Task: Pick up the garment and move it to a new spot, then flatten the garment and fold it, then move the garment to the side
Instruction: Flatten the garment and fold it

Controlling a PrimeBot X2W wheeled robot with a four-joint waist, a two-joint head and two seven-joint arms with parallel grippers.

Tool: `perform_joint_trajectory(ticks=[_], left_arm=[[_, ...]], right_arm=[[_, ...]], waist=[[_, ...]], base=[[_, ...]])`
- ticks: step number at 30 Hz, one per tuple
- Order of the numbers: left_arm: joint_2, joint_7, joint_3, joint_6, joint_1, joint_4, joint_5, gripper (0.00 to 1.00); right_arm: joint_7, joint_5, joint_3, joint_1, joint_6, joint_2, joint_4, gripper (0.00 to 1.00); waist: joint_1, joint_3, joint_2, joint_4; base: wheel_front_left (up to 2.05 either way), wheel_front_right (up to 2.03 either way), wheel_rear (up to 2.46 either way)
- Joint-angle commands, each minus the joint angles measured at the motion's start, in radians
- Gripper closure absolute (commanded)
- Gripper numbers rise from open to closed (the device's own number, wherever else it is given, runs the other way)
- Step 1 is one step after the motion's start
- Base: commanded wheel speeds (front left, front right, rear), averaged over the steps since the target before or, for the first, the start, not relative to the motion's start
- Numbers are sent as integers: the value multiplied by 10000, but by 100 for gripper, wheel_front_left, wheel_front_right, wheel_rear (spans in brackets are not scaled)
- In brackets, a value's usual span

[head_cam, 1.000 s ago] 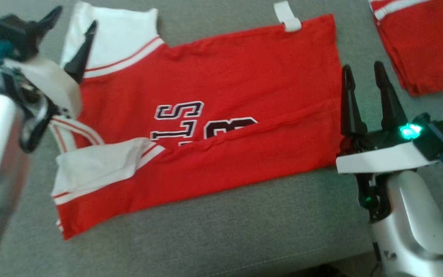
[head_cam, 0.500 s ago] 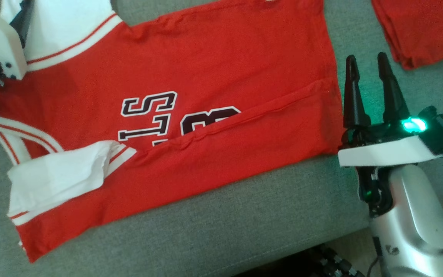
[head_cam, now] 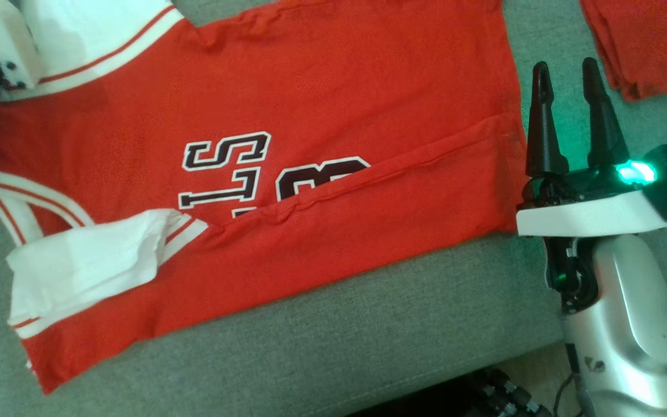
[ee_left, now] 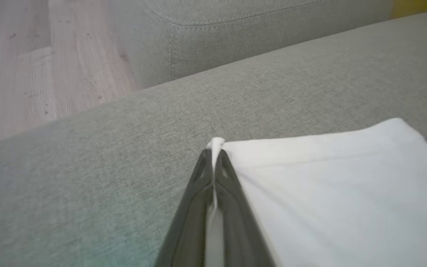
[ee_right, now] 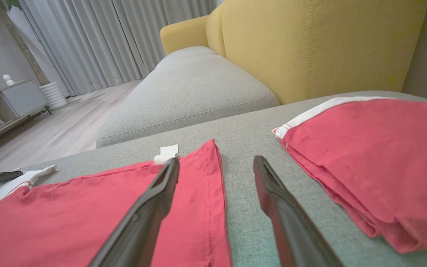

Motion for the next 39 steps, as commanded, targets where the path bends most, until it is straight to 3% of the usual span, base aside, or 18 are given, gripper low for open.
perform_joint_trajectory(ticks=[1,11,17,23,29,39], left_arm=[[402,-196,129,18,-88,-131,-21,100],[116,-2912,-707,18,518,-1078,-352,100],[142,-3647,-1207,18,1311,-2373,-547,100],[273,-3734,-1632,45,2364,-3813,-609,100],[489,-3479,-1892,411,3070,-5330,-599,100],[520,-3102,-2059,733,3276,-6668,-647,100]], right_arm=[[-108,-107,112,35,-9,-45,-277,0],[-89,-1137,-503,87,-9,-45,289,0],[939,-1988,-1272,-233,-9,-45,393,0],[2478,-2576,-1961,-1080,-9,-105,1114,0],[3797,-2898,-2508,-2396,-9,-535,2483,0],[4218,-4004,-3081,-3952,-9,-1223,5501,0]], waist=[[-1,-149,1,99],[-1,-1557,1,1003],[-1,-2084,1,1802],[-1,-2381,1,2506],[-1,-2259,1,2970],[-1,-1940,1,3403]], base=[[0,0,0],[0,0,0],[0,0,0],[0,0,0],[0,0,0],[0,0,0]])
